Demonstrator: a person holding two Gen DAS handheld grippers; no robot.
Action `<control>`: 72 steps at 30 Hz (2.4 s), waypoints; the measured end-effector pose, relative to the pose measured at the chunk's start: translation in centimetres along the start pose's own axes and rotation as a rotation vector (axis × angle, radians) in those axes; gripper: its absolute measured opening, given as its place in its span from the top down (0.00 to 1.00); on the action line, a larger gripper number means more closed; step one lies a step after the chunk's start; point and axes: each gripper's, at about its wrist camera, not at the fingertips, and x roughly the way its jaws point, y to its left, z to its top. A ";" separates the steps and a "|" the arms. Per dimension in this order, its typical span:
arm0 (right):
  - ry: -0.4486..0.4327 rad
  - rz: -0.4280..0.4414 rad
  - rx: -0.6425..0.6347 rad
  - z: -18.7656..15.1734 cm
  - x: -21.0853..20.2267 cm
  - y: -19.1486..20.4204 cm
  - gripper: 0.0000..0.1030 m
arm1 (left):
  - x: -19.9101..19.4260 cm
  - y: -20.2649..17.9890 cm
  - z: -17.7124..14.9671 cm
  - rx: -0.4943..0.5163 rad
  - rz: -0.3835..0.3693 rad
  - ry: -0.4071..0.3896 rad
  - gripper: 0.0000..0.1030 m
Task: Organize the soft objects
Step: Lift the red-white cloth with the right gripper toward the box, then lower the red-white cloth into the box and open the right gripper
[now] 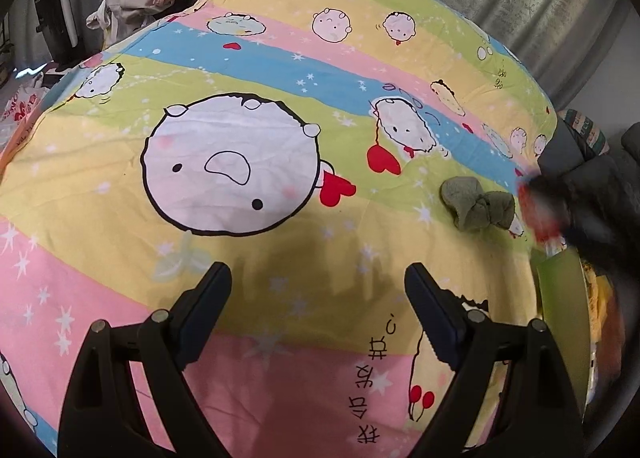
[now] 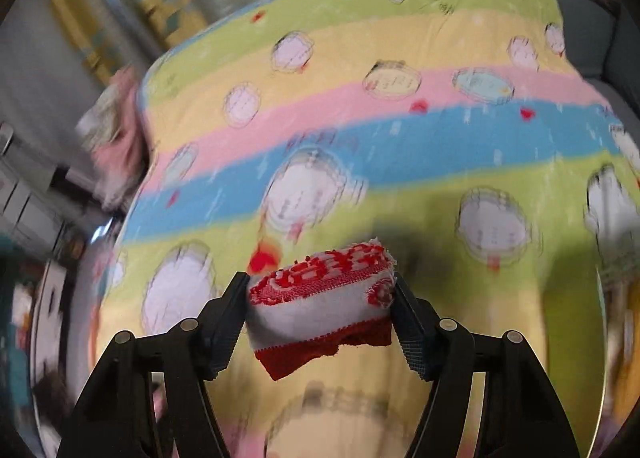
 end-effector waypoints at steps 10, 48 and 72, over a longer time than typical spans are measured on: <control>0.158 -0.072 0.061 -9.3 0.3 -2.3 0.20 | 0.1 -1.0 -1.7 0.064 0.030 0.022 0.15; -0.230 0.062 0.222 -9.2 -14.6 -8.4 0.52 | -6.9 -19.9 -5.9 0.416 -0.480 0.085 0.57; -0.289 -0.102 0.503 -13.0 -17.3 -21.8 0.52 | -1.4 -32.1 -11.2 0.642 -0.623 0.305 0.56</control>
